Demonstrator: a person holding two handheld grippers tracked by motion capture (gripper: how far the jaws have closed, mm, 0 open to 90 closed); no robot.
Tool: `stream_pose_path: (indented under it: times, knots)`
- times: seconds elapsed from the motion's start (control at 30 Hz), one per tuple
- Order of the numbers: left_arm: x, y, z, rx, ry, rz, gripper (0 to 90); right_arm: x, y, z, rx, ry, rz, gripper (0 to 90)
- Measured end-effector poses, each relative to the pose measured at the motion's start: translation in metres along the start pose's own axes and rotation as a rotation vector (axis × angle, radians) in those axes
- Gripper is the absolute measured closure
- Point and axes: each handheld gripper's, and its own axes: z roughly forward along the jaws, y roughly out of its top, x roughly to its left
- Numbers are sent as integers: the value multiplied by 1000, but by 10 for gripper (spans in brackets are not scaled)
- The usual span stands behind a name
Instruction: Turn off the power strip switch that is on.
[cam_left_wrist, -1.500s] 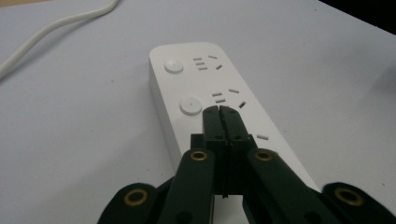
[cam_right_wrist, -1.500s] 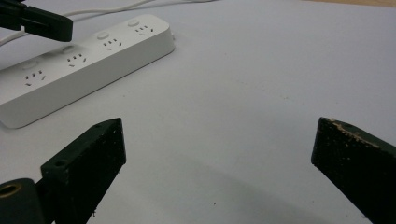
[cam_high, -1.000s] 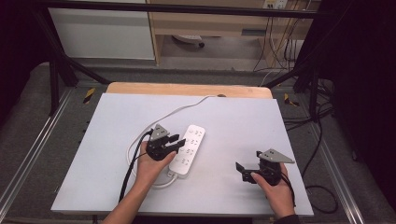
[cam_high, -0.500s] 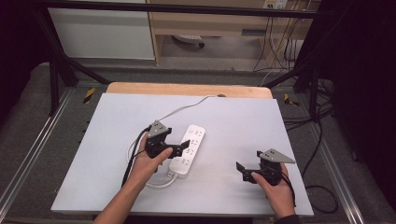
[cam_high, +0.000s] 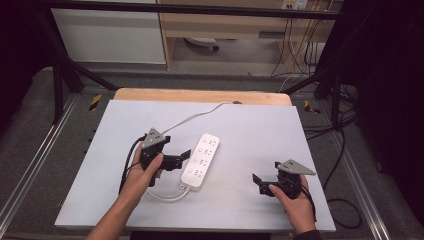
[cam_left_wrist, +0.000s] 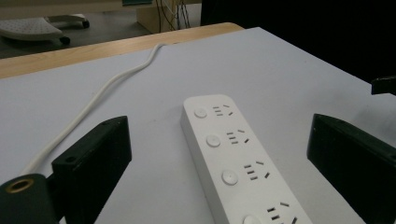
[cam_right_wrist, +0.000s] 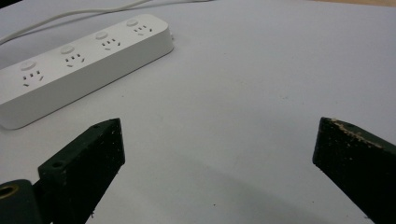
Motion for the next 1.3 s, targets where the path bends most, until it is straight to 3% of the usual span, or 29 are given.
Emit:
stream_pose_path:
  times: [0.17, 0.3, 0.63, 1.3]
  knots:
    - [7, -1, -14, -11, 26, -24, 58, 0, 0, 1, 0, 0, -1, 27]
    - [13, -3, -26, -33, 31, -5, 58, 1, 0, 1, 5, 2, 3, 27]
    - [30, -12, -54, -57, 59, -54, 57, 1, -1, 2, 8, 2, -5, 27]
    - [48, -28, -100, -94, 95, -83, 53, 2, -1, 2, 13, -1, -5, 28]
